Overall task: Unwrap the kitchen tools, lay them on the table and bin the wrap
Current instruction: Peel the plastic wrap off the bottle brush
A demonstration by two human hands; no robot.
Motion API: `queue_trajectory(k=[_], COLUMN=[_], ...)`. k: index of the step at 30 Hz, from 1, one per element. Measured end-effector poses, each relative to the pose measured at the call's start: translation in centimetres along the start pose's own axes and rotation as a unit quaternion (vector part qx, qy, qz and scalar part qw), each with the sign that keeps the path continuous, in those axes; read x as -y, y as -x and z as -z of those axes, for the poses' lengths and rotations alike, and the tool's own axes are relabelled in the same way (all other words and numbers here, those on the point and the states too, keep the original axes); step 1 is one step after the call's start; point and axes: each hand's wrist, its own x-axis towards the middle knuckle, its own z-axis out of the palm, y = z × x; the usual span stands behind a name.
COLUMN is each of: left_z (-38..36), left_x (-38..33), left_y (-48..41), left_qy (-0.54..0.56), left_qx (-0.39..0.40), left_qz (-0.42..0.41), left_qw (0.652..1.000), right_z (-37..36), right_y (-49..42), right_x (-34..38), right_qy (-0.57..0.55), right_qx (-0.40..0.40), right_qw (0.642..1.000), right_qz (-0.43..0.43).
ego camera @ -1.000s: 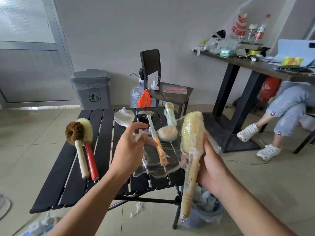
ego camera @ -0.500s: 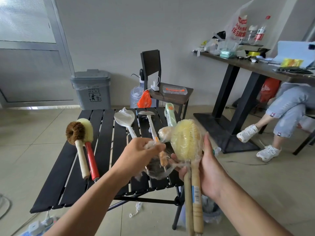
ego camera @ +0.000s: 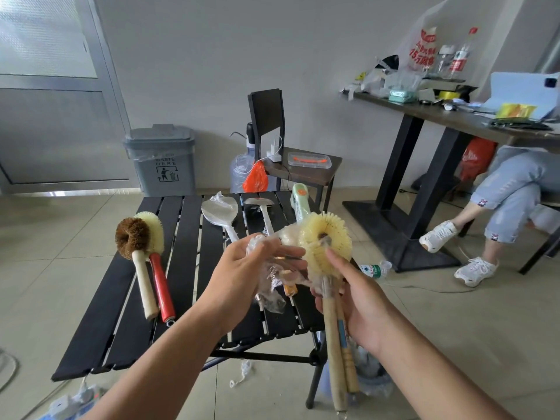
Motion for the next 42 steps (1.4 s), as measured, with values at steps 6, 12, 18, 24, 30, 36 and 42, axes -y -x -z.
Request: queue_trajectory(k=[6,12,18,24,30,36,42], left_z=[0.2,-0.4,-0.1,0.7,2.2,3.3,1.7], left_x=[-0.2,-0.5,-0.5,-0.1,-0.3,-0.8,-0.2], left_y=[-0.4,0.1,0.1,-0.2,-0.7,-0.9,0.2], left_qy=[0.078,0.024,0.003,-0.010,-0.017,0.033,-0.141], left_qx=[-0.067,-0.004,-0.153,-0.199,-0.242,-0.197,-0.163], left_qz=[0.050,0.064,0.070,0.050,0.042,0.079,0.048], left_qw=[0.993,0.998,0.986,0.979,0.969,0.977,0.975], right_z=[-0.1,-0.4,0.6,1.0,1.2,1.2,1.3], right_y=[-0.1,-0.6,-0.9,-0.9,-0.7,-0.2,0.4], right_x=[-0.4,-0.6,1.4,2.0,2.5,2.8,2.2], right_qy=[0.074,0.099,0.064,0.077,0.078,0.074,0.026], right_qx=[-0.056,-0.120,-0.183,-0.180,-0.173,-0.121,-0.006], right_qw=[0.994,0.985,0.978,0.976,0.977,0.986,0.998], right_qz=[0.053,0.073,0.078,0.094,0.098,0.089,0.055])
